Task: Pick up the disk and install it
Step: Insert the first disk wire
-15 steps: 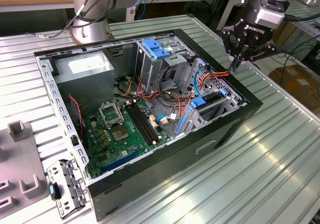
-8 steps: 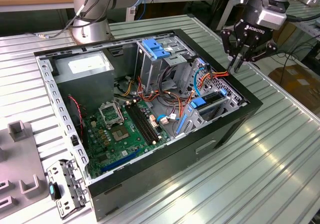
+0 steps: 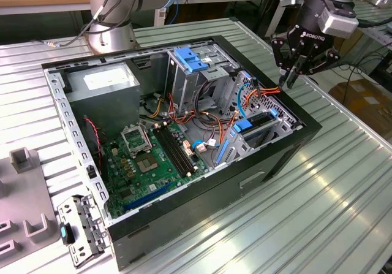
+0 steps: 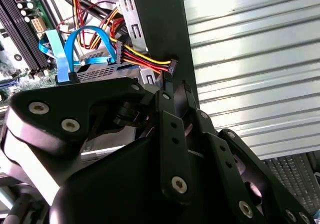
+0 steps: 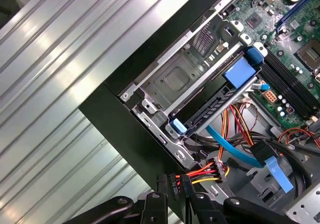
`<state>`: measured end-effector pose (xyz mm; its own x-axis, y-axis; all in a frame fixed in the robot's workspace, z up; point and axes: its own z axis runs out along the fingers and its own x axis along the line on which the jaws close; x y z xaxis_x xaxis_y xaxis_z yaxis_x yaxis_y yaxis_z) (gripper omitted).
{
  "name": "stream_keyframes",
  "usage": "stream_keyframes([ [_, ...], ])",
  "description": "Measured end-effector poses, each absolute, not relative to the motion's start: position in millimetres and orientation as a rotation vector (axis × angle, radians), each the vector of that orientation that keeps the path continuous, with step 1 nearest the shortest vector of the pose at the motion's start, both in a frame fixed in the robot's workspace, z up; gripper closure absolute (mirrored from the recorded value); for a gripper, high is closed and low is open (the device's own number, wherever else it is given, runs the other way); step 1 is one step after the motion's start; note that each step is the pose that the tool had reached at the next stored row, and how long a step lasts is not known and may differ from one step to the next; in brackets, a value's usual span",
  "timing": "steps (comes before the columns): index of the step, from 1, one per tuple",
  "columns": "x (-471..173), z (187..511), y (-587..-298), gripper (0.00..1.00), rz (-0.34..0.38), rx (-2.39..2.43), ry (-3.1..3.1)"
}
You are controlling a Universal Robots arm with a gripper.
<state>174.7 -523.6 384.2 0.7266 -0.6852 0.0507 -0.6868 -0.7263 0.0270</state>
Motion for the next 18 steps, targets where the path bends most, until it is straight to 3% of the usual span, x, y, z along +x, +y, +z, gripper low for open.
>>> stream_keyframes([
  [18, 174.7, 381.8, -523.5, 0.75, 0.061, 2.929, -1.012],
])
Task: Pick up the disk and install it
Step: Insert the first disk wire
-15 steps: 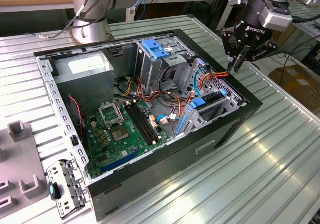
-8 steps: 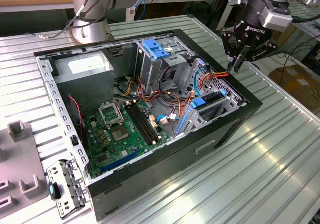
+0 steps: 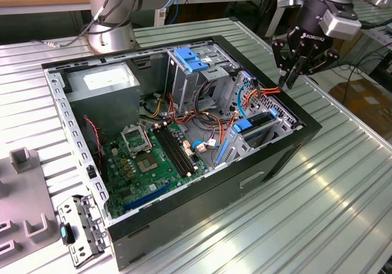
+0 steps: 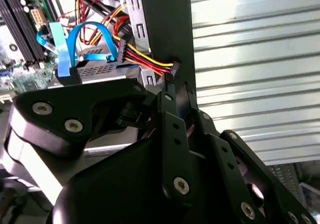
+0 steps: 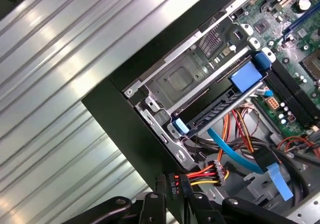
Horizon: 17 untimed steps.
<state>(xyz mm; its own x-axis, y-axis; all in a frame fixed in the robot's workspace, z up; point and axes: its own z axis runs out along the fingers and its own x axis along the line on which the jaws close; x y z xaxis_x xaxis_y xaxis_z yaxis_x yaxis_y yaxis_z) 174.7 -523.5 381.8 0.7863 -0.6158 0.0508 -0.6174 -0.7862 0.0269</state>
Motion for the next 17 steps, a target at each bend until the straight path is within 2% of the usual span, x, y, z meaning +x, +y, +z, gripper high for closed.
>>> stream_keyframes([
  [17, 174, 365, -520, 0.75, 0.059, 2.945, -0.989],
])
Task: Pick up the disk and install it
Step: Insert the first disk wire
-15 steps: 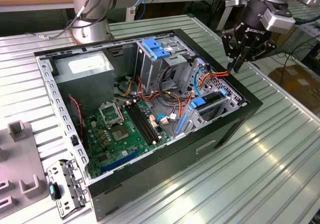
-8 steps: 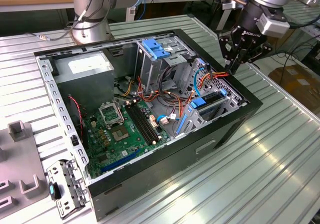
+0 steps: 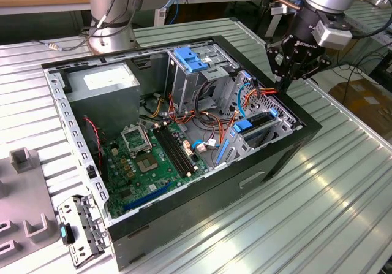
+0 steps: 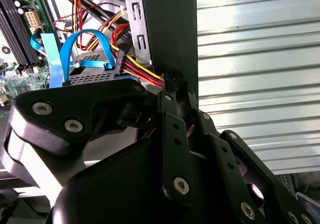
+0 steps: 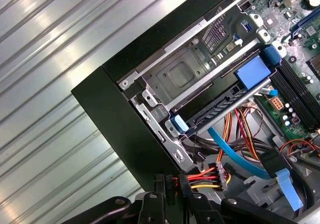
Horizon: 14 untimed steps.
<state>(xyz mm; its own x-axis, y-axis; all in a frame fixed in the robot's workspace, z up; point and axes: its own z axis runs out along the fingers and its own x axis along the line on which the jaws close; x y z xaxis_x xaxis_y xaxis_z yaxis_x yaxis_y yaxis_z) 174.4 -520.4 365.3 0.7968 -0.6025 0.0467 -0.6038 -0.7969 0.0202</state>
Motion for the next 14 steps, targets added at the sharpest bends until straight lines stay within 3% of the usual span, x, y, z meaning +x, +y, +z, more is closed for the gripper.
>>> stream_keyframes([
  [2, 174.4, 365.4, -520.4, 0.83, 0.059, 2.945, -0.989],
  [14, 167.3, 374.4, -520.4, 0.83, 0.059, 2.946, -0.989],
])
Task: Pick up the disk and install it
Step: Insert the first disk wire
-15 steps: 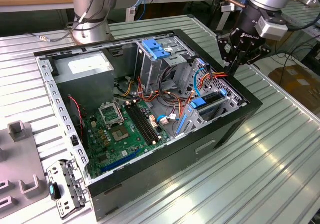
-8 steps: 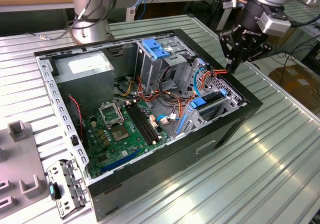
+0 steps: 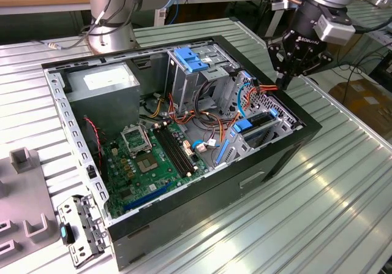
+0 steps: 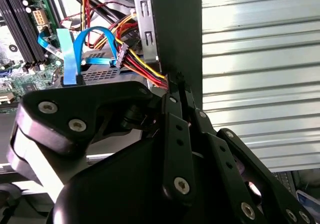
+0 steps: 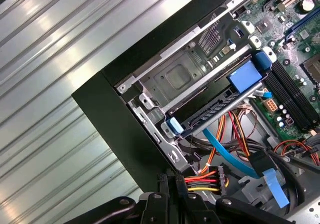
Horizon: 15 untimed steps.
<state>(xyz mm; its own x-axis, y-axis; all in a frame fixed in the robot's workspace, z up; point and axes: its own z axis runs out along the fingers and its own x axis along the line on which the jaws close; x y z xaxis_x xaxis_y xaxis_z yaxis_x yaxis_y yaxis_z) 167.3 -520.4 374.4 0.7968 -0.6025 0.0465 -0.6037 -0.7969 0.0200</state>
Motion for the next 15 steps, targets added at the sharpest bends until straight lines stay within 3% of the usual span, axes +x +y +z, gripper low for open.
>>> stream_keyframes([
  [15, 147, 374, -521, 0.83, 0.057, 2.918, -1.064],
])
